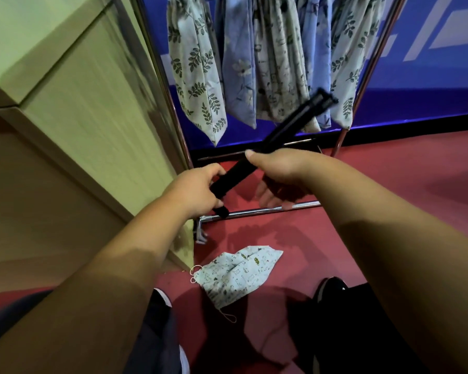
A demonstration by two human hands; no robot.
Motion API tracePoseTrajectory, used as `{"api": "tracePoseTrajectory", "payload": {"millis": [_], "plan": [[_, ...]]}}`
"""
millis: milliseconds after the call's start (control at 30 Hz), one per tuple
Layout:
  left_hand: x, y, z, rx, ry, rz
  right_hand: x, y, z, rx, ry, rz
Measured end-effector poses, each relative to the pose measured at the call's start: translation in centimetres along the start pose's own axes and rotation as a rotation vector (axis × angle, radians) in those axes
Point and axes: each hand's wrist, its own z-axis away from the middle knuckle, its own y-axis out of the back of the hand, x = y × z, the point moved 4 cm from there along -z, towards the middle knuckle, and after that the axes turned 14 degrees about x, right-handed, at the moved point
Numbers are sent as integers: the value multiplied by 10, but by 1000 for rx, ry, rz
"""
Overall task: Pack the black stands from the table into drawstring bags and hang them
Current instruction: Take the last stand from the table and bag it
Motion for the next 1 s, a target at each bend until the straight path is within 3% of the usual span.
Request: {"api": "tracePoseTrajectory", "payload": {"millis": [100, 233, 300, 367, 467, 533, 600, 767, 900, 1000], "plan": [[-4, -9, 4, -37, -5, -156, 8, -11, -2, -142, -23, 123], [-9, -21, 4, -63, 30, -214, 7, -10, 1, -146, 42, 63], [-13, -26, 3, -79, 29, -263, 4, -8, -3, -23, 189, -12], [-16, -34, 4, -117, 30, -310, 0, -8, -8, 216, 406, -19], [-18, -49, 9, -198, 29, -329, 6, -29, -12, 438, 626, 389], [-18, -60, 11, -258, -4, -348, 26, -56, -19, 401, 617, 735], [-22, -73, 15, -346, -27, -334, 50, -80, -28, 298, 577, 891], [-38, -114, 27, -533, -93, -331, 88, -118, -66, 34, 440, 941], [-59, -141, 31, -483, -160, -370, 101, -148, -92, -168, 347, 890], [-91, -168, 29, -506, 31, -227, 127, -167, -122, -209, 234, 919]]}}
